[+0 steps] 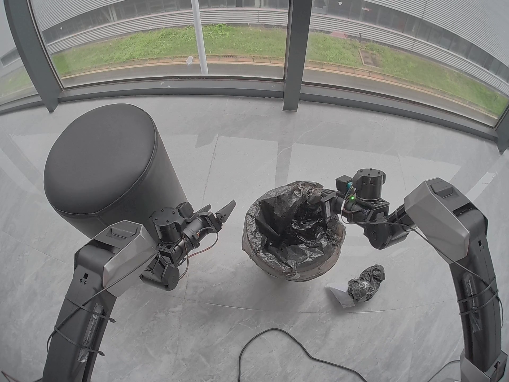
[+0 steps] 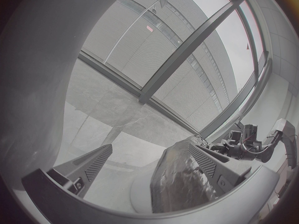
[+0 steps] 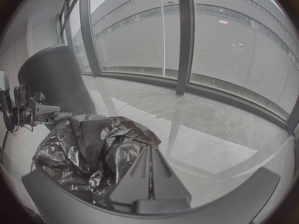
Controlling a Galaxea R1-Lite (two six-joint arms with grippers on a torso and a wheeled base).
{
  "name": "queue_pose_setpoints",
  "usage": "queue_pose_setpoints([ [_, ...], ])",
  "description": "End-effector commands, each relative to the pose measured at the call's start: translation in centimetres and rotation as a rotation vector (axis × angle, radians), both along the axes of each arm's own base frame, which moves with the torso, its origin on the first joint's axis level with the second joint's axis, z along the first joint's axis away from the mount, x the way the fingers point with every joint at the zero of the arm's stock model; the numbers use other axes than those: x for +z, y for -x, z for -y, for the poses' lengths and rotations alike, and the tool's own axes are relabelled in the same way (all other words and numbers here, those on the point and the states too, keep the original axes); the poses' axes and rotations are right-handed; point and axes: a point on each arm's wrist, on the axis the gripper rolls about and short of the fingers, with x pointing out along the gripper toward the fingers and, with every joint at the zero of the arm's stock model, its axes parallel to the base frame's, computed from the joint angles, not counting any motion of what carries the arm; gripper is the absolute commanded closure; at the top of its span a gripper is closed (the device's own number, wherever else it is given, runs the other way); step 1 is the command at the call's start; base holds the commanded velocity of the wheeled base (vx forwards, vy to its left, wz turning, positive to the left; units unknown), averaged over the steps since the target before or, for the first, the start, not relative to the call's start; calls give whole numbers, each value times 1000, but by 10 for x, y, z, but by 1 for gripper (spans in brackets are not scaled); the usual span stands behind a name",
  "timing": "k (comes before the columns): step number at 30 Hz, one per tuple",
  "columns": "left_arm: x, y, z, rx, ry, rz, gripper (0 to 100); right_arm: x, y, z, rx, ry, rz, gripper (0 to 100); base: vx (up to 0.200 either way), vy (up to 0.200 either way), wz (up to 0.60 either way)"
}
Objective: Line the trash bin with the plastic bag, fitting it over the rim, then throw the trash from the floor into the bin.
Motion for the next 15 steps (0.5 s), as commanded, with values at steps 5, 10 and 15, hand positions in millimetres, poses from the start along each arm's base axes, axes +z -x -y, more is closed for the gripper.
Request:
queue_pose_setpoints([
  [5,-2,2,0,-1,-1,-7,0,-27,10,-23,50,18,-60,100,0,0,0],
  [10,-3,4,0,-2,-1,-6,0,-20,10,-31,64,18,-30,100,0,0,0],
  [15,-6,4,-1,-1,-2,-10,0,3,4,-18,14,13,38,100,0,0,0],
])
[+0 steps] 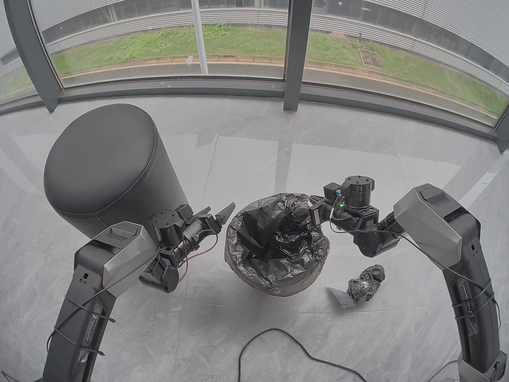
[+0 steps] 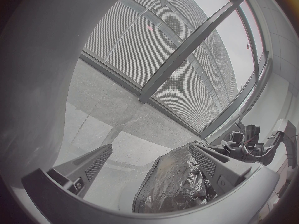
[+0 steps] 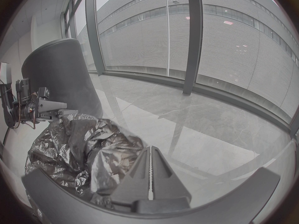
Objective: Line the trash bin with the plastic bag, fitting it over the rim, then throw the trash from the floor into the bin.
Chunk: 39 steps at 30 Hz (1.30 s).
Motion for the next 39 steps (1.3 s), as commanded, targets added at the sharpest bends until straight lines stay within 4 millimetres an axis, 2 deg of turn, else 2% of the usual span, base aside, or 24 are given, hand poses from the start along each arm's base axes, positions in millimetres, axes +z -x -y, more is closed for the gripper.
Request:
queue_pose_setpoints([
  [1,-2,0,0,0,-1,-3,0,23,-3,11,-28,-10,50,100,0,0,0],
  [6,-3,2,4,-9,-1,-7,0,45,3,13,-26,-18,73,100,0,0,0],
  [10,-4,3,5,-9,-3,-11,0,41,13,24,-43,5,16,100,0,0,0],
  [11,-5,5,3,-7,-9,-19,0,28,16,39,-67,46,-33,100,0,0,0],
  [12,-5,5,3,-7,-9,-19,0,27,16,42,-72,51,-38,100,0,0,0],
  [13,-5,7,-1,2,-11,-28,0,9,17,67,-107,115,-80,100,0,0,0],
  [17,-6,21,-16,24,-25,-74,0,-28,25,130,-173,239,-194,100,0,0,0],
  [20,-7,36,-24,30,-39,-124,0,-44,34,159,-182,247,-320,100,0,0,0],
  [23,-3,48,-27,29,-47,-156,0,-51,36,174,-195,238,-370,100,0,0,0],
  [25,-1,56,-27,26,-55,-187,0,-54,37,178,-192,235,-412,100,0,0,0],
  [27,-1,56,-27,26,-55,-187,0,-54,37,178,-192,235,-412,100,0,0,0],
  [28,-3,61,-25,20,-65,-217,0,-57,38,180,-167,227,-488,100,0,0,0],
  [34,-12,63,-23,17,-94,-266,0,-65,35,180,-146,235,-611,100,0,0,0],
  [39,-17,63,-23,38,-111,-283,0,-61,31,180,-117,261,-683,100,0,0,0],
])
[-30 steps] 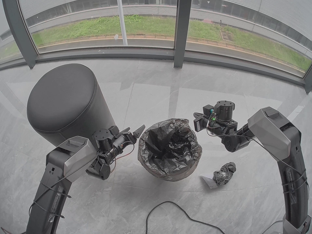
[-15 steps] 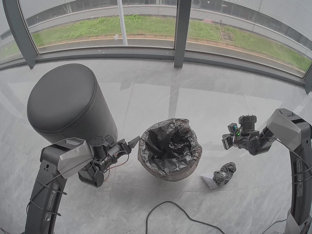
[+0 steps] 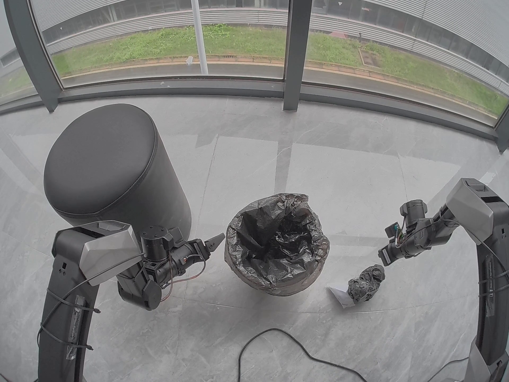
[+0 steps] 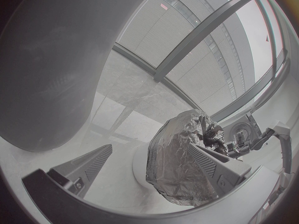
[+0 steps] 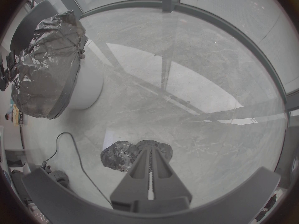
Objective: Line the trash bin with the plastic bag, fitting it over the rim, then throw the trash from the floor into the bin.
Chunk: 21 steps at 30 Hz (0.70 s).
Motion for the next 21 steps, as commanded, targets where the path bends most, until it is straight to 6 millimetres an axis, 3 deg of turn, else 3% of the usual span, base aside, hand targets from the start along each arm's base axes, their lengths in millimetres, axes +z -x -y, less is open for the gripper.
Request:
queue_pose_setpoints([
  [1,-4,2,1,9,-16,-19,0,3,-10,1,18,8,-15,0,0,0,0],
  [4,1,4,12,-14,-13,-7,0,4,-28,5,13,8,1,0,0,0,0],
  [11,3,6,24,-40,-10,5,0,6,-35,14,-1,9,-61,0,0,0,0],
  [15,4,7,26,-43,-8,9,0,1,-50,47,-5,43,-76,0,0,0,0],
  [16,4,7,26,-43,-8,9,0,1,-50,47,-5,43,-76,0,0,0,0],
  [17,3,7,25,-41,-9,6,0,-4,-49,69,10,50,-109,0,0,0,0],
  [21,-2,7,25,-42,-11,-1,0,-10,-40,78,101,-15,-179,0,0,0,0],
])
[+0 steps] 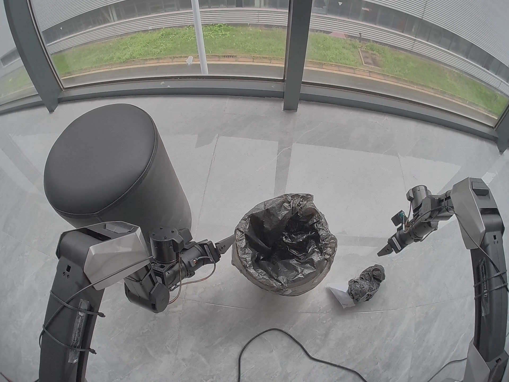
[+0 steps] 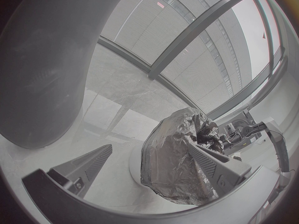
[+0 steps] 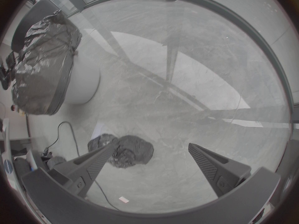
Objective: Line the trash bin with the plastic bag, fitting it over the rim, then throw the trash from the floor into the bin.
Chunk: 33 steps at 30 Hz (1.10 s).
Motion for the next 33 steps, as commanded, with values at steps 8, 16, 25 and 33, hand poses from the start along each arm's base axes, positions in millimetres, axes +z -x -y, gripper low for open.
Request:
queue_pose_setpoints([
  [8,-8,-3,2,-3,-1,-6,0,-59,25,33,47,-168,-270,0,0,0,0],
  [16,-16,-19,21,-31,6,12,0,-107,44,21,85,-291,-426,0,0,0,0],
  [25,12,-27,14,-11,45,116,0,-174,67,6,35,-399,-579,0,0,0,0],
  [33,24,-31,-6,30,59,153,0,-175,50,4,-2,-381,-447,0,0,0,0],
])
